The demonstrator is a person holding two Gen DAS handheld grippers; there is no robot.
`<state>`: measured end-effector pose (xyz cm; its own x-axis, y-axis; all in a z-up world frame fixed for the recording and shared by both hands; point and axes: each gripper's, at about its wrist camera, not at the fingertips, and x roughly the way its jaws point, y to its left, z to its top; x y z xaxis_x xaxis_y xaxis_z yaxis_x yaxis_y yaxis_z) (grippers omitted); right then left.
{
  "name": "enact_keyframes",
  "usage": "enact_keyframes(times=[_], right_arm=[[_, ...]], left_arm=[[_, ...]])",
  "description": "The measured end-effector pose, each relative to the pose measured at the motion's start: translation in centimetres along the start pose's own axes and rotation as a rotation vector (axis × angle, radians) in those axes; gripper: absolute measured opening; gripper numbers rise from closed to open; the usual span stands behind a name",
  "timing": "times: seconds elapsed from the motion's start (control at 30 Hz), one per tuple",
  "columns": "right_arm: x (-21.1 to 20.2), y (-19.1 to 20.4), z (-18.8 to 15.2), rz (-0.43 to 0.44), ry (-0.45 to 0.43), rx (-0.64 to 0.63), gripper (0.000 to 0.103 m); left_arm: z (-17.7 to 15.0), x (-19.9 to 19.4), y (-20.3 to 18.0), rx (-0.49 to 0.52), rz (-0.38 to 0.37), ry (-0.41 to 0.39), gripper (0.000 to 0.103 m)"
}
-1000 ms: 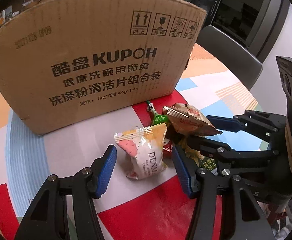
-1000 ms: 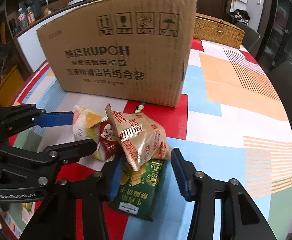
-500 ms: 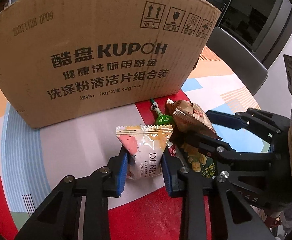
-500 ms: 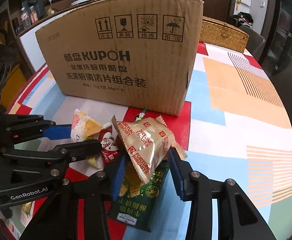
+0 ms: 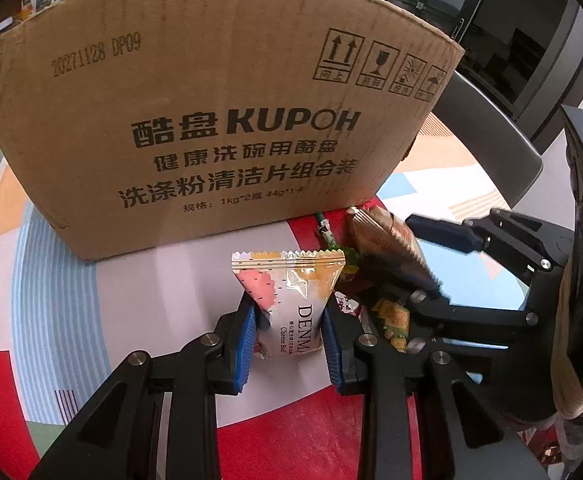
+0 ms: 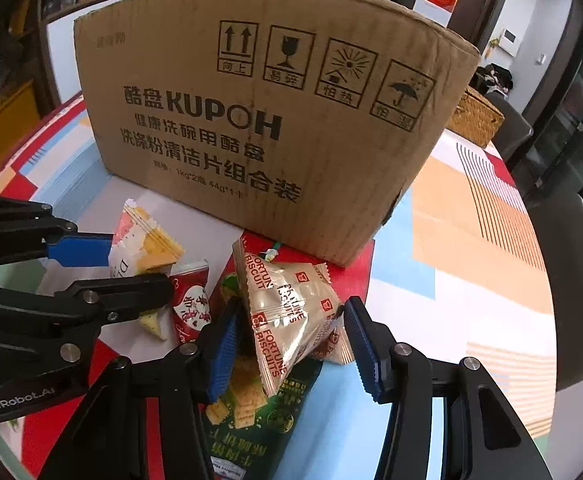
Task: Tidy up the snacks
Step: 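Grasp the white DENMA packet with the left tool while the right grasps the Fortune biscuits packet, then lift both packets and carry them over the cardboard box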
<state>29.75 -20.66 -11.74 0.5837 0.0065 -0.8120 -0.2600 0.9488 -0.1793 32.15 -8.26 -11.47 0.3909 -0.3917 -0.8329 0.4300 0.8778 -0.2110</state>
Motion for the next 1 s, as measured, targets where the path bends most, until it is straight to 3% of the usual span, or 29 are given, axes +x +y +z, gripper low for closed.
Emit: enact_keyframes(times=[0.1,0.27,0.7,1.0], right_arm=[[-0.2,-0.2,-0.2,0.001,0.0,0.008,0.032],[-1.4,-0.5,-0.5,-0.014,-0.026,0.027,0.028],[-8.0,-0.5,-0.9,0.018,-0.162,0.113,0.027],[-12.5,-1.3,0.9,0.015,-0.296,0.143,0.027]], left_arm=[[0.0,-0.4,0.0,0.005,0.011,-0.006,0.03],[0.0,-1.9,-1.0,0.014,0.05,-0.045,0.03],[0.8,-8.8,-3.0,0.021,0.069,-0.196,0.029],[2.7,-12.9,-4.0,0.046,0.089,-0.297,0.03]])
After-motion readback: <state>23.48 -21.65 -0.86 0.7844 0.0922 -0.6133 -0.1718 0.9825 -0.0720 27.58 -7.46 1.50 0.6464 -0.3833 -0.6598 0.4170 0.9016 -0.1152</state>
